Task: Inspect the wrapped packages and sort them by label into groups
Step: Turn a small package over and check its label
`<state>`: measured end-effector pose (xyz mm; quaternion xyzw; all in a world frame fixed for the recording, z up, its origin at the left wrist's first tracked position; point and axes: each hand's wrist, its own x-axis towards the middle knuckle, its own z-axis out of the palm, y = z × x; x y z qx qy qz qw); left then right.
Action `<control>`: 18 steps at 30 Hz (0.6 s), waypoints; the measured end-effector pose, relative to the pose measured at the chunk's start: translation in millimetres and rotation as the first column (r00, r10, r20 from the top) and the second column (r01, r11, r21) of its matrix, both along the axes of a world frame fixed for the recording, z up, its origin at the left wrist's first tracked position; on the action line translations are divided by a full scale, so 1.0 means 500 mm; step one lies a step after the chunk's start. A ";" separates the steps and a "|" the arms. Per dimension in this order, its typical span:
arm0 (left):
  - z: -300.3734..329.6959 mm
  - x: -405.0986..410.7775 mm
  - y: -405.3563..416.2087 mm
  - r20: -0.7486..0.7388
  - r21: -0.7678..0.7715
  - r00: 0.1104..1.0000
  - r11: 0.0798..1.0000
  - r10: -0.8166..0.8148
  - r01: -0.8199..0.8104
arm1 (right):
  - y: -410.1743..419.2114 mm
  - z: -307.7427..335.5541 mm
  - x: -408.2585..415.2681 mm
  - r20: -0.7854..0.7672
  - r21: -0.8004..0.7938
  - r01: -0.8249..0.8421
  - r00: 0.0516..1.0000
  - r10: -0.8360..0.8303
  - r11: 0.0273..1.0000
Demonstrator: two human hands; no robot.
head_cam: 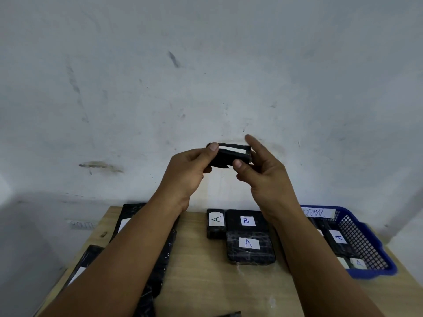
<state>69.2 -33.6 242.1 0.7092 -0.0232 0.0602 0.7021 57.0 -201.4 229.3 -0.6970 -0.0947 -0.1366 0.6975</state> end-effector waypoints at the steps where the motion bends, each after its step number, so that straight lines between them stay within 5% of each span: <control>1: -0.003 0.002 0.001 0.050 0.006 0.999 1.000 -0.008 0.008 | -0.001 -0.002 0.001 -0.044 0.071 -0.023 0.999 0.026 0.997; 5: -0.008 0.002 0.006 0.194 -0.007 0.976 0.995 -0.097 0.100 | 0.001 0.002 0.001 -0.178 0.180 0.001 0.983 0.032 0.984; 14: -0.017 0.018 0.004 0.191 -0.004 0.981 1.000 0.011 -0.010 | 0.006 -0.007 0.010 -0.195 0.107 0.006 0.981 0.015 0.994; 18: -0.017 0.014 0.006 0.217 0.044 0.974 0.997 -0.066 0.058 | 0.011 -0.004 0.008 -0.182 0.088 0.040 0.983 -0.023 0.995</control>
